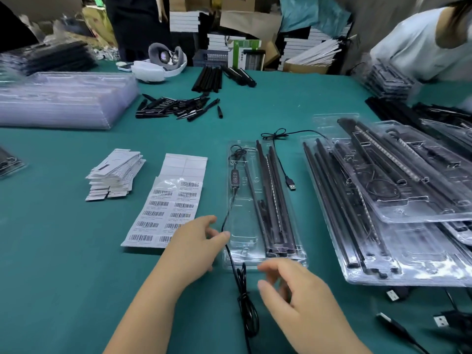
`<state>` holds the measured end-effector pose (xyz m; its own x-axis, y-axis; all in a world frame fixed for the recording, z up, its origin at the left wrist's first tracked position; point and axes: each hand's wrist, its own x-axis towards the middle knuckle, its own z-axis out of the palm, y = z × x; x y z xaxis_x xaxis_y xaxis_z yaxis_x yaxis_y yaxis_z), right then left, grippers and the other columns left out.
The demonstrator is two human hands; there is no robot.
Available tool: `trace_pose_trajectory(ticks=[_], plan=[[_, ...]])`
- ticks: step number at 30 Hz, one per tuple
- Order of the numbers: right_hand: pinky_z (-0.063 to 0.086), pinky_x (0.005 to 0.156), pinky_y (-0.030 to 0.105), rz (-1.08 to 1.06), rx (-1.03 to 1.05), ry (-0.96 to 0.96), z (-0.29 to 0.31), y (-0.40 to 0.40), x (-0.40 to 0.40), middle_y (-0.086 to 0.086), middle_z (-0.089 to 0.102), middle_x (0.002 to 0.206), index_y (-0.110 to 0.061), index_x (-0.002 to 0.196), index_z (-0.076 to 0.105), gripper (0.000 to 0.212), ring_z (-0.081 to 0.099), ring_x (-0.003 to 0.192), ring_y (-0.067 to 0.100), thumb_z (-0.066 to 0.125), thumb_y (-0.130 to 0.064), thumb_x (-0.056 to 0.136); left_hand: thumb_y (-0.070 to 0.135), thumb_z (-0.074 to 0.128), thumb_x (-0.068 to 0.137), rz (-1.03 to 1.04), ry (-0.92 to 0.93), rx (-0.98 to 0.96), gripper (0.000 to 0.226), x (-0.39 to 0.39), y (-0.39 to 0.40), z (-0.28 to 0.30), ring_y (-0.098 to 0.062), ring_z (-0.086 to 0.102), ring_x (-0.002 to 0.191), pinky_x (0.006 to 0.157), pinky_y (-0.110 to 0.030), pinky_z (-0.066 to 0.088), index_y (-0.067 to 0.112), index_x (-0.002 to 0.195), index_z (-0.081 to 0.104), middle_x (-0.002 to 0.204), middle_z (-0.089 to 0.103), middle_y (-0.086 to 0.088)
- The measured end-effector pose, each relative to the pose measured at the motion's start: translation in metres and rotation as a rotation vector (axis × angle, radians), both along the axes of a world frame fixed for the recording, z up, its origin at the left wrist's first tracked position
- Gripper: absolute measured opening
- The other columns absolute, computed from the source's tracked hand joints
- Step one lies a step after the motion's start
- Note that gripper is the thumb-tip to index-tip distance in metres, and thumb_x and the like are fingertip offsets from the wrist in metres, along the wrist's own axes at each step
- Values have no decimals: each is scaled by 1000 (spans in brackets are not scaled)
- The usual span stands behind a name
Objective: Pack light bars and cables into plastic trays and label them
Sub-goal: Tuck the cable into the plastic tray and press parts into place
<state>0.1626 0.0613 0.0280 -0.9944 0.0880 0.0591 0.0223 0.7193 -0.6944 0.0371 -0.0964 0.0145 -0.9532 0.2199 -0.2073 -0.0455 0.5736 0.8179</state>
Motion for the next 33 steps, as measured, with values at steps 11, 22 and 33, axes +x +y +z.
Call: trace_pose_trajectory(ticks=[11,22,33], plan=[[40,56,22,19,-339,-208,21,-22,-7,0,57,62,-20,79,56,35,43,52,5,56,-51,64,39,52,91,-93,-173,85,31,9,-3,19,-15,56,44,39,-24,42,13,78,63,51,60,8],[45,67,14,-59,-334,201,45,-20,-83,-14,64,82,-30,94,67,16,57,73,0,57,-18,91,36,66,72,-350,676,141,37,-26,-14,52,2,55,110,92,-13,40,44,108,62,113,63,25],[44,47,21,17,-760,-288,27,-14,-56,-5,63,61,-22,98,63,16,52,45,12,50,-15,94,21,54,96,298,-30,901,20,-54,0,21,-7,58,61,50,-21,51,13,84,67,73,69,2]])
